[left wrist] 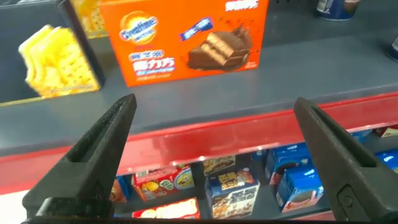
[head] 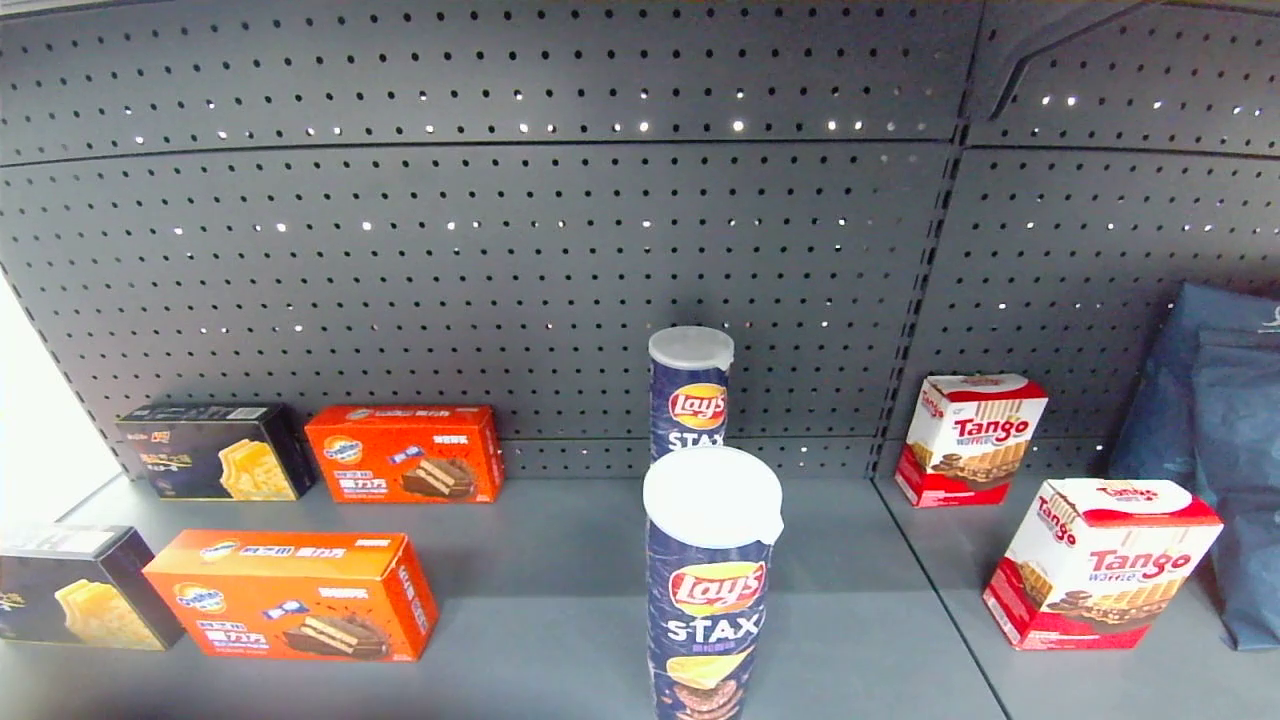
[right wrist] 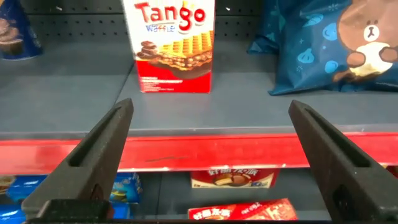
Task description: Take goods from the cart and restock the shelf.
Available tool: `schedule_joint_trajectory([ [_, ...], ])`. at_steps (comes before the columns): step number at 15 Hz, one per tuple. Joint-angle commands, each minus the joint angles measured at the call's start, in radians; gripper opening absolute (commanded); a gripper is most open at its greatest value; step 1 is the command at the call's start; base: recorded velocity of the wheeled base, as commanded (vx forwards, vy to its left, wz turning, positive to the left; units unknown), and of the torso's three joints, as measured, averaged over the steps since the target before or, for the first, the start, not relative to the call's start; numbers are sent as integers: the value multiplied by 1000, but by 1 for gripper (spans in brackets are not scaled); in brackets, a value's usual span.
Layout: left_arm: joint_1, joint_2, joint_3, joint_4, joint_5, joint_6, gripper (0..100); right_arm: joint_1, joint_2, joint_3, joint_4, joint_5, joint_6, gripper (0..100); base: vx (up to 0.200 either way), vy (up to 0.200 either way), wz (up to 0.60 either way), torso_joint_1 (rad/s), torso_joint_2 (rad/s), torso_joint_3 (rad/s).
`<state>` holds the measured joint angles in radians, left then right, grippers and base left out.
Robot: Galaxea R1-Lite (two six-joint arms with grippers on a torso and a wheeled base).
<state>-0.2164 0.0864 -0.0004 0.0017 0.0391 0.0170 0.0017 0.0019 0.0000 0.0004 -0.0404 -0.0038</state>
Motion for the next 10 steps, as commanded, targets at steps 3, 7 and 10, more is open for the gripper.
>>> schedule_joint_trajectory([
  [3, -1, 3, 0, 0, 1, -2, 100, 0, 3, 0, 1, 1, -1, 100, 0, 0, 0, 0, 0, 0],
  [7, 0, 3, 0, 0, 2, -11, 100, 0, 3, 0, 0, 1, -1, 100, 0, 0, 0, 0, 0, 0],
  [10, 0, 3, 0, 0, 2, -11, 100, 0, 3, 0, 1, 1, -1, 100, 0, 0, 0, 0, 0, 0],
])
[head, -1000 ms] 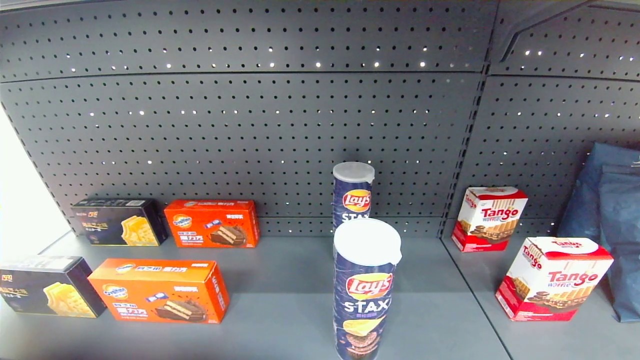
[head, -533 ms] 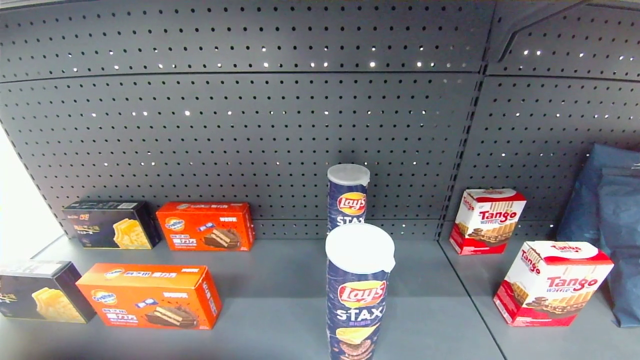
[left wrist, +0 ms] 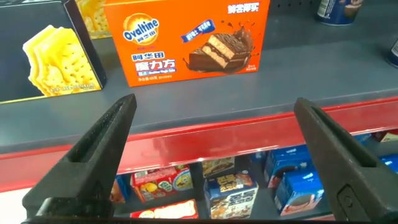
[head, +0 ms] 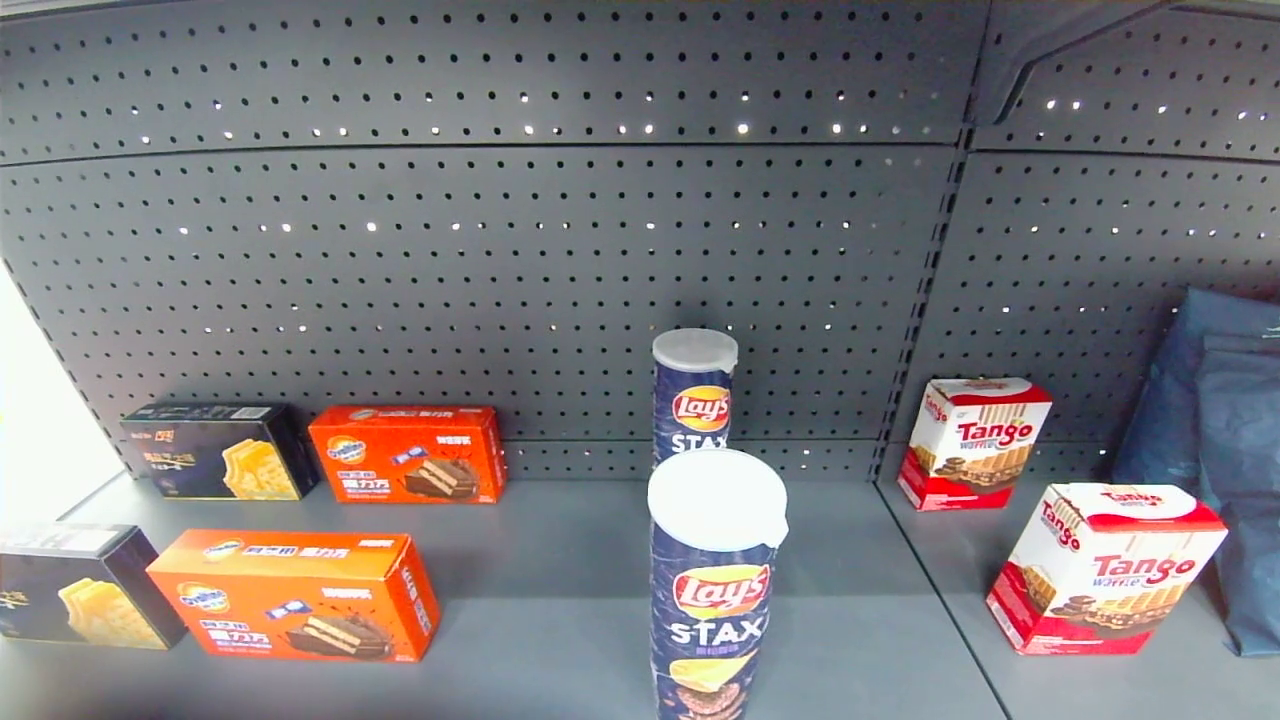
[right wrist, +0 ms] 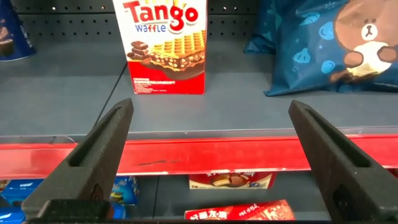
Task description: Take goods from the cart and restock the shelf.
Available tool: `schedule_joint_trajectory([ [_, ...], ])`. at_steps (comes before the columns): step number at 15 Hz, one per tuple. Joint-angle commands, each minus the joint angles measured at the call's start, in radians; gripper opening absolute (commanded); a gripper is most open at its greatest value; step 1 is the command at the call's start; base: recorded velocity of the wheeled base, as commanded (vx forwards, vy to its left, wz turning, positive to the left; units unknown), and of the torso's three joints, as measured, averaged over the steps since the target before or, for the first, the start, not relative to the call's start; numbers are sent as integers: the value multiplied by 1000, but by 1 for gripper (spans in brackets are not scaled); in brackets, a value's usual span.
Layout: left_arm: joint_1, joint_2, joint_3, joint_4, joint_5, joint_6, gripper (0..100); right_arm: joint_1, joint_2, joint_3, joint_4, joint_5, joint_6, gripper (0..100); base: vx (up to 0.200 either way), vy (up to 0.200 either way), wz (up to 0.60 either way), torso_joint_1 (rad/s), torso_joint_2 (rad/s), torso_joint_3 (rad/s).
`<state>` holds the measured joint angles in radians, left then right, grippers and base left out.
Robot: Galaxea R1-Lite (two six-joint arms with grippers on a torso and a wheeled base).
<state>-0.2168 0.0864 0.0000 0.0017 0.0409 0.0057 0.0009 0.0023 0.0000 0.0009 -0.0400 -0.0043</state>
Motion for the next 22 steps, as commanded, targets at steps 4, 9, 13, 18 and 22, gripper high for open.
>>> schedule_joint_trajectory([
  [4, 5, 3, 0, 0, 1, 0, 100, 1, 1, 0, 1, 0, 0, 100, 0, 0, 0, 0, 0, 0],
  [9, 191, -36, 0, -2, -1, -1, 100, -19, 38, 0, 4, 0, 0, 100, 0, 0, 0, 0, 0, 0],
  [13, 218, -86, 0, 0, -6, -4, 100, -5, 13, 0, -1, 2, 1, 100, 0, 0, 0, 0, 0, 0],
  [18, 217, -86, 0, 0, -22, 11, 100, -1, -2, 0, 2, 0, 4, 100, 0, 0, 0, 0, 0, 0],
  [22, 217, -86, 0, 0, -55, 13, 100, -1, -2, 0, 2, 0, 4, 100, 0, 0, 0, 0, 0, 0],
])
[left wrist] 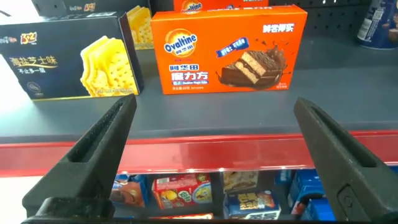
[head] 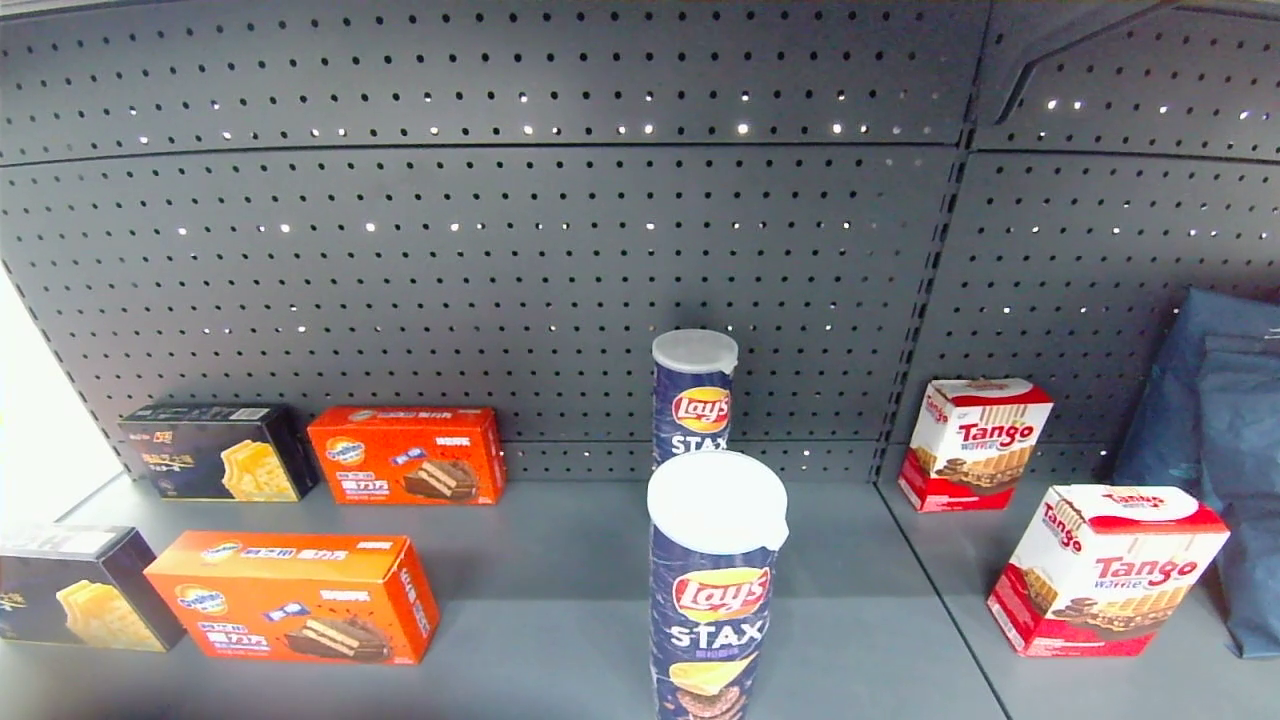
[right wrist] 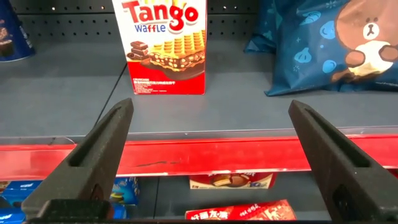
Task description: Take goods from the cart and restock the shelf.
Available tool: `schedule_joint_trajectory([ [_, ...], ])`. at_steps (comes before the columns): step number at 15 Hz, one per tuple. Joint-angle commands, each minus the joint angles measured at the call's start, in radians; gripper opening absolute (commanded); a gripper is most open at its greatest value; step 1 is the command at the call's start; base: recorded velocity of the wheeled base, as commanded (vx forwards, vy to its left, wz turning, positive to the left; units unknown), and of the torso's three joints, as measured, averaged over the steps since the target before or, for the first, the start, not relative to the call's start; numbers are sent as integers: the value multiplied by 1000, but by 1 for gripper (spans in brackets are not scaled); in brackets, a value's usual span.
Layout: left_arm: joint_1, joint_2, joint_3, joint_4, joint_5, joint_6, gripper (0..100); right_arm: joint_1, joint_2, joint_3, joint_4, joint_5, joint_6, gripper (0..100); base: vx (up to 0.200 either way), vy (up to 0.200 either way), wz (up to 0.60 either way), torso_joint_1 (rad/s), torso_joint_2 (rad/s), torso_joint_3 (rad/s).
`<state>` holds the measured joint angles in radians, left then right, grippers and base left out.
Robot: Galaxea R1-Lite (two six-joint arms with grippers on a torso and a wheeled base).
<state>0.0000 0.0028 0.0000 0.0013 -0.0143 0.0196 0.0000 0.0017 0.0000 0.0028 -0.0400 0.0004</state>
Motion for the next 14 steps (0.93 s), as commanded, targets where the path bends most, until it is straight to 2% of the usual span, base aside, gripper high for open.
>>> schedule_joint_trajectory([
  [1, 0, -3, 0, 0, 2, -4, 100, 0, -2, 0, 0, 0, 0, 100, -200, 0, 0, -2, -2, -2],
  [2, 0, -3, 0, 0, 2, -4, 100, 0, -2, 0, 0, 0, 0, 100, -200, 0, 0, 2, 2, 7],
  [11, 0, -3, 0, 0, -3, -1, 100, -20, 44, 0, -3, 0, 1, 100, 0, 0, 0, 0, 0, 0],
  [14, 2, -3, 0, 0, -3, -1, 100, 0, -2, 0, 0, 0, 3, 100, 0, 0, 0, 0, 0, 0],
])
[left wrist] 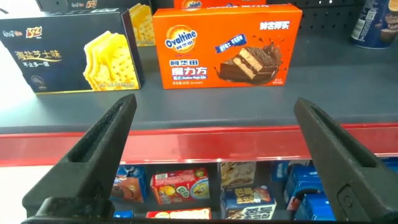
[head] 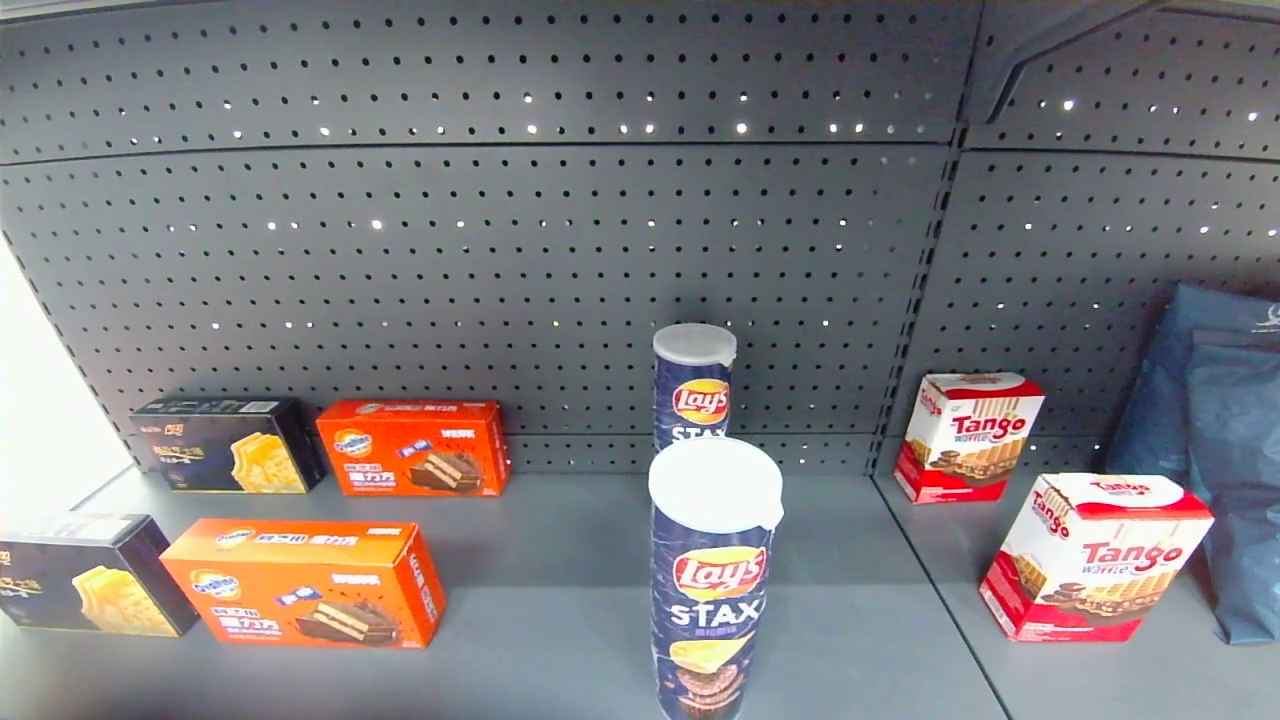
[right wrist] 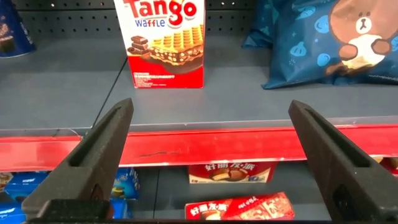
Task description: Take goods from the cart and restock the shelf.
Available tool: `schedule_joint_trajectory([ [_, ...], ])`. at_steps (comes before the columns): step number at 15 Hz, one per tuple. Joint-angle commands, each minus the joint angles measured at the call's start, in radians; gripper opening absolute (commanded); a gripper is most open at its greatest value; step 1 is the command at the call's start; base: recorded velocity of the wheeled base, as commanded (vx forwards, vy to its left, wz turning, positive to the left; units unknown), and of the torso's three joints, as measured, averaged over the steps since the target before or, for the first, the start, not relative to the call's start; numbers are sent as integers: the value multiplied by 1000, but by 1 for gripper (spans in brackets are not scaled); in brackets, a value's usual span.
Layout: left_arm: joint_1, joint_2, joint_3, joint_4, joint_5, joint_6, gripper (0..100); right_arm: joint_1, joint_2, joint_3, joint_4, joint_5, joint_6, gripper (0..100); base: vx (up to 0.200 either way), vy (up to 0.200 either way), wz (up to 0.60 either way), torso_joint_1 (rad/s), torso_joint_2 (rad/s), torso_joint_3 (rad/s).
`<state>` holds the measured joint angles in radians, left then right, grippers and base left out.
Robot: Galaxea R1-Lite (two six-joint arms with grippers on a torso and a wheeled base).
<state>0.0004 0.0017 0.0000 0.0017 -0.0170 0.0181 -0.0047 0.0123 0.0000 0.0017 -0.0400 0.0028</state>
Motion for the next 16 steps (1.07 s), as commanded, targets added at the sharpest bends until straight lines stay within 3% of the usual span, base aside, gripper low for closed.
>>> schedule_joint_trajectory([
  [1, 1, -2, 0, 0, 0, -1, 100, 3, -12, 0, -2, 0, 0, 100, 0, 0, 0, 0, 0, 0],
  [16, 1, -2, 0, 0, 0, 0, 100, 5, -12, 0, -2, 40, -3, 100, 0, 0, 0, 0, 0, 0],
])
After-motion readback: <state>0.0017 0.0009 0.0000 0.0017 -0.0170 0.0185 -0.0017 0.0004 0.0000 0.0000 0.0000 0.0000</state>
